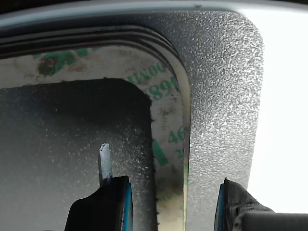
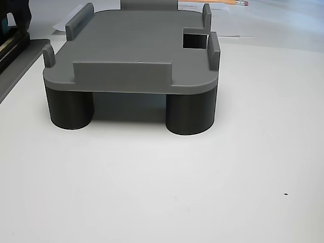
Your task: Move top rectangular frame to the holder.
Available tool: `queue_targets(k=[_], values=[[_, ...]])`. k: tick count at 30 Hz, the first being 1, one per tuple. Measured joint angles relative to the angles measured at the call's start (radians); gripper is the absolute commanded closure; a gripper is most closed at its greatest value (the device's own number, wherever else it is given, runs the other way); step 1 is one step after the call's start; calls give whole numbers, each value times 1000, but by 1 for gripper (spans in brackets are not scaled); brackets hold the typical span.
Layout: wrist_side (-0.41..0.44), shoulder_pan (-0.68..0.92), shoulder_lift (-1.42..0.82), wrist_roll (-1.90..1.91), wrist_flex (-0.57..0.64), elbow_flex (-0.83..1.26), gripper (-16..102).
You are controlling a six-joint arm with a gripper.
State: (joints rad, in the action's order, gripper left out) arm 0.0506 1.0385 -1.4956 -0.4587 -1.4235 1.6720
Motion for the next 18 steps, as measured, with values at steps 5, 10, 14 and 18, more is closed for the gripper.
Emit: queue_targets(k=[5,10,14,18], values=[[0,0,-6,0,21,15,16],[0,0,-6,-3,21,15,20],[0,0,-6,2,20,15,23],[-2,0,-6,6,21,15,25]])
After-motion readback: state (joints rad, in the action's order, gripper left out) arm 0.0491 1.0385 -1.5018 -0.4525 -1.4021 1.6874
